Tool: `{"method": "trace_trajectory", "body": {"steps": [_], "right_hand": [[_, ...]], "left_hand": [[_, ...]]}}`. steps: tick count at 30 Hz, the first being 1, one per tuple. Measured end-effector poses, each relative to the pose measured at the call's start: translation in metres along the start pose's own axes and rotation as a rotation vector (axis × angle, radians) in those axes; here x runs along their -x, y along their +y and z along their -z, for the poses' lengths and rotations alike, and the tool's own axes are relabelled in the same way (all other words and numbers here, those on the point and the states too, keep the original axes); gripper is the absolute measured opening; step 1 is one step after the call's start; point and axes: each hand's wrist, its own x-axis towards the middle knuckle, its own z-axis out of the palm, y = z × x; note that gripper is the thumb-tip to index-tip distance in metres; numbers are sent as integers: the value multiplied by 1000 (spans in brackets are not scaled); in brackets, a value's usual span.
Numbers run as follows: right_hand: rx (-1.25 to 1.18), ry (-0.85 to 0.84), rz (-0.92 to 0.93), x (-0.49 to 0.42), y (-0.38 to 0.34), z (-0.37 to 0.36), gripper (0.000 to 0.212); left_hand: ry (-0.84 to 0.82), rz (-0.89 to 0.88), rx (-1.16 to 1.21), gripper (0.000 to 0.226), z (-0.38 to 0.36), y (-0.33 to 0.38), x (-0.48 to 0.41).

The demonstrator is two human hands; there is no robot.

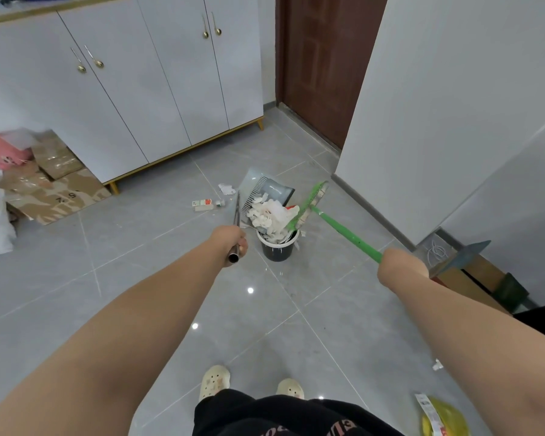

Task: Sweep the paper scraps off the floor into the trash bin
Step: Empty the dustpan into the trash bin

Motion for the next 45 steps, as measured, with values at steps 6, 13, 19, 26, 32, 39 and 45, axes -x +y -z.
{"method": "trace_trajectory", "body": {"steps": [6,13,19,26,32,39,45], "right_hand": [[35,12,-26,-3,0,4,29],[-23,39,-25,-6,-10,11,23],[-35,36,26,-6,-30,15,22],[193,-68,155,-3,-86,-2,34],[275,-175,204,-3,-121,-22,38],[216,-115,193,-6,-111,-13,35],[-22,-50,68,-12,-84,18,27]], "left_hand": [[40,-3,69,21,16,17,-6],[29,-34,77,21,28,22,-3],[19,8,134,20,32,22,-3],[10,43,113,21,26,19,-6],[10,66,138,19,26,23,-9],[-3,45,143,18,27,25,-9],[4,26,93,17,32,27,-10]]}}
